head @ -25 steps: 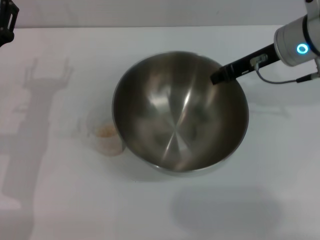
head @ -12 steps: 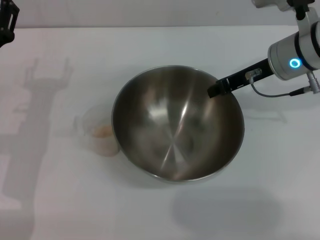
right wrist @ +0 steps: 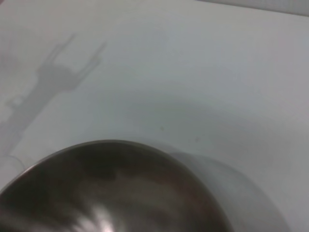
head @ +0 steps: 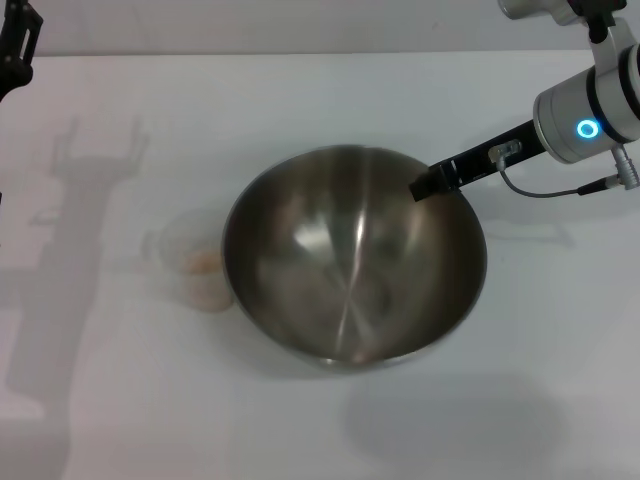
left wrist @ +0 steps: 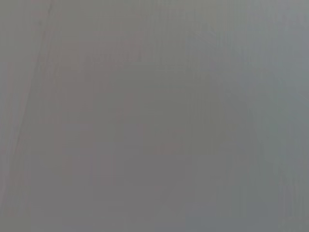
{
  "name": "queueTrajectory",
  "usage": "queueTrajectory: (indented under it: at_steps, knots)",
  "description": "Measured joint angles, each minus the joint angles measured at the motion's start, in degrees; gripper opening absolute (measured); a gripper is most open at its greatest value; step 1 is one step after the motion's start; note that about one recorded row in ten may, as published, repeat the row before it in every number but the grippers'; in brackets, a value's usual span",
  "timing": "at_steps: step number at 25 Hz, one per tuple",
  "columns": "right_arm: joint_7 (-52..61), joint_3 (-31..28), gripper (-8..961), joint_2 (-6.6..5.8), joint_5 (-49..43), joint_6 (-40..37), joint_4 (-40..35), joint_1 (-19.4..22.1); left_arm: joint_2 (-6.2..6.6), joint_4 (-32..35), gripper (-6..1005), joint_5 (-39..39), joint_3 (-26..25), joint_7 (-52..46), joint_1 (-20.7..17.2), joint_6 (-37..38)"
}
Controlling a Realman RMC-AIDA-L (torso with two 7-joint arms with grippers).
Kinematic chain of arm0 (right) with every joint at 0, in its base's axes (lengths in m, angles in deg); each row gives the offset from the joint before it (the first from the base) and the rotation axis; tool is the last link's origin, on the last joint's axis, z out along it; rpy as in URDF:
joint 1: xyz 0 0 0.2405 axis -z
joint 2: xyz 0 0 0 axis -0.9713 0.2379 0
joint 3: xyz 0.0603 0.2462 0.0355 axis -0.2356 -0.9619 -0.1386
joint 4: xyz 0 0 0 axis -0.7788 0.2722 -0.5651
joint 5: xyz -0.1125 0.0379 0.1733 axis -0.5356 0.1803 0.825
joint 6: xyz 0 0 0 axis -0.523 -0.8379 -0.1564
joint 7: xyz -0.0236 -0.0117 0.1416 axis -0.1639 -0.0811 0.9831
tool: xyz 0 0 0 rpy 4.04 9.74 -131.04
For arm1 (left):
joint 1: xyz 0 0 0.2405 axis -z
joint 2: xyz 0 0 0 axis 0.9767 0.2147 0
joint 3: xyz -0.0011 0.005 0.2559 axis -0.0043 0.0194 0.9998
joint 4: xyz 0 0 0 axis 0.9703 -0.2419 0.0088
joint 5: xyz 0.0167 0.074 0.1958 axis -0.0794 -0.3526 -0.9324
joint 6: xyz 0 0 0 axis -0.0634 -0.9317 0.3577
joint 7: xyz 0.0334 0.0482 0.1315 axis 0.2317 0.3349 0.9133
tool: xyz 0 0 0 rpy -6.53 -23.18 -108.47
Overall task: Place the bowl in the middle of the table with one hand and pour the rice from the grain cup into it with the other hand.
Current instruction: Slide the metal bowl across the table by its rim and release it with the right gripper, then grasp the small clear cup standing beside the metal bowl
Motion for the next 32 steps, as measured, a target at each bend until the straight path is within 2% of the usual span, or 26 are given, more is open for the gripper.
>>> queueTrajectory:
  at_steps: [6,19,22,24,25,29,32]
  knots:
    - [0.0,0.1,237,0.0,-0.2,0.1,-0.5,0.2,-0.07,-0.2,814,0.0,0.2,0.0,-0.2,0.3]
    - [-1.4,0.7,435,0.0,-1.7,-2.9,-8.2,0.3,-0.06,-1.1,814,-0.4,0.2,0.0,-2.0,0.5]
    - [-2.4,2.6,493,0.0,-1.6,-6.3,-9.5,-0.1,0.03,-1.5,814,-0.3,0.2,0.0,-2.7,0.7]
    - [-3.7,5.8,490,0.07,-1.5,-11.5,-10.7,0.1,0.07,-1.6,814,-0.2,0.2,0.0,-3.1,0.9]
    - [-3.7,5.8,489,0.07,-1.5,-11.5,-10.7,0.1,0.07,-1.6,814,-0.2,0.2,0.0,-3.3,0.9]
    - [-4.3,12.6,503,0.18,-1.5,-22.2,-12.2,1.9,0.07,-1.6,814,-0.1,0.2,0.0,-4.1,1.5]
    - [-6.6,18.8,530,0.3,-1.5,-33.4,-13.6,5.1,0.04,-1.6,814,-0.3,0.5,0.0,-4.6,1.7]
